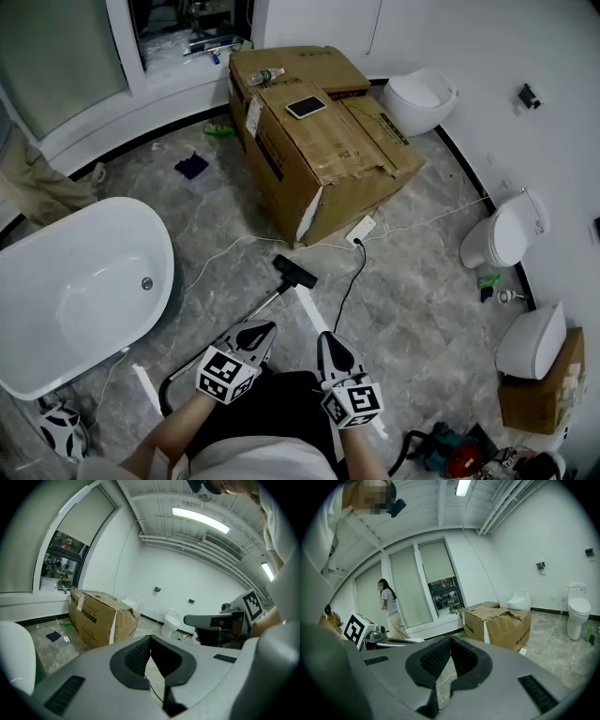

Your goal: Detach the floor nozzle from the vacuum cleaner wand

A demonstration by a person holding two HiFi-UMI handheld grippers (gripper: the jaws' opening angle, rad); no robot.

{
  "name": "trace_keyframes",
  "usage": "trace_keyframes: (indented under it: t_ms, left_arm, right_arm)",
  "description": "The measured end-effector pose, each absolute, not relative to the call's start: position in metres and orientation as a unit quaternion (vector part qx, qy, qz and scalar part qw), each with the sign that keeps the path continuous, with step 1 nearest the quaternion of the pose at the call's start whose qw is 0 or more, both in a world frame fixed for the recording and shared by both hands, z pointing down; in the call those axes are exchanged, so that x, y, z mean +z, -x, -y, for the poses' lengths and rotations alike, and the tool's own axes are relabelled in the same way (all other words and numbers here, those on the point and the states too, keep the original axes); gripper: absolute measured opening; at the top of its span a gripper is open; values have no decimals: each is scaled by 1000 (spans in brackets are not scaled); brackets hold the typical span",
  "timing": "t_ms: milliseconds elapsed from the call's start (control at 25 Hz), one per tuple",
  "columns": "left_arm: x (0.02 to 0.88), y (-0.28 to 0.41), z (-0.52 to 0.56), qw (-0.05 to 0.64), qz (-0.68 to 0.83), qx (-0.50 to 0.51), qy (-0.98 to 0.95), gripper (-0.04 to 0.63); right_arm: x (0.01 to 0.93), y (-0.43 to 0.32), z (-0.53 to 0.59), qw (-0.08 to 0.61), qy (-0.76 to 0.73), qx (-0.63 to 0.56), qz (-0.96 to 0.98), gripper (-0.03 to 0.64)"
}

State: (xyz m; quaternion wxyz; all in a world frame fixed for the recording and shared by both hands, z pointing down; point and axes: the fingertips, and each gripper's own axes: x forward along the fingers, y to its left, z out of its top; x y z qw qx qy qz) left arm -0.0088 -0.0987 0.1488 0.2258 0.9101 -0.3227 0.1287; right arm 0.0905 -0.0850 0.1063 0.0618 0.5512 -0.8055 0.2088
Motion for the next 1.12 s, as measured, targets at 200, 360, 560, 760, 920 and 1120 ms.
trace_keyframes:
  t_ms: [200,360,560,760,920,1120]
  left_arm:
    - [161,3,111,239,327,136,-904,9]
    - [180,-4,122,250,341,140,-895,9]
    - [209,-12,144,244,359,154,-888,9]
    - [266,-12,171,262,374,152,-877,9]
    - [331,-10,186,251,386,163,-872,9]
    - [438,-8,188,259,388,176,-867,9]
  right_arm:
    - [106,-99,111,54,-533,206,819,14]
    - [125,-109,132,59,-511,207,832,14]
    - [164,-128,162,68,-493,209,842,14]
    - [224,-148,192,60,-493,220,840,14]
    - [290,-159,205,43,-497,234,835,14]
    - [398,-161,209,66,-491,225,839,14]
